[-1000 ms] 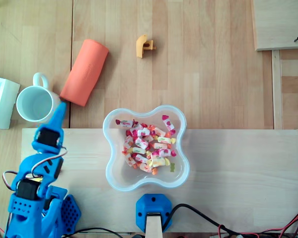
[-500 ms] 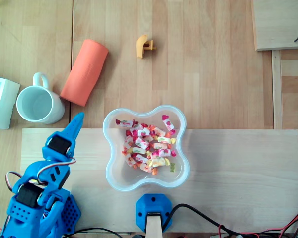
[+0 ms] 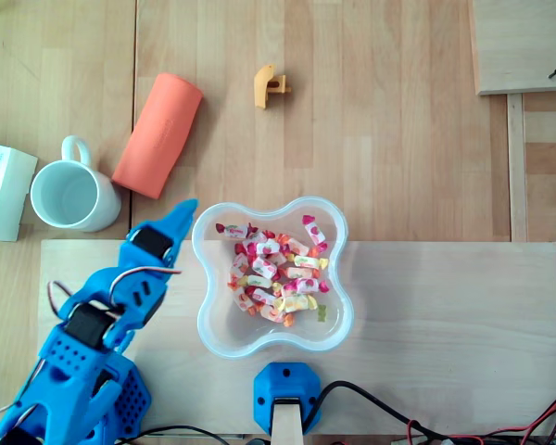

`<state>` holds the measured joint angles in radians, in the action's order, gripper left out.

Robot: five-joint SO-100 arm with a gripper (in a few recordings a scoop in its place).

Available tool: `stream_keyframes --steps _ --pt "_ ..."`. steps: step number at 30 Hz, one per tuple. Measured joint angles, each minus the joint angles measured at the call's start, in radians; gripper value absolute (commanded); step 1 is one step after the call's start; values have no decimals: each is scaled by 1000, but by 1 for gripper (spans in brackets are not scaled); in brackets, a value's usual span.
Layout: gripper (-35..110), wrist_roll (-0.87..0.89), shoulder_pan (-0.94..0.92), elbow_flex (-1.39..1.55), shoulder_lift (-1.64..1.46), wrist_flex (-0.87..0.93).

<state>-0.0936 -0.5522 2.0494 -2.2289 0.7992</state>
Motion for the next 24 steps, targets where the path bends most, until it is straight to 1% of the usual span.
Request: stream_keyframes --steps 4,11,14,17,24 --pt "12 -144 0 -61 57 0" --pt "12 -543 0 -141 163 0" --pt "12 -676 0 -143 227 -3" --pt "12 -706 0 -144 250 -3" --pt "12 -707 -49 -144 264 2"
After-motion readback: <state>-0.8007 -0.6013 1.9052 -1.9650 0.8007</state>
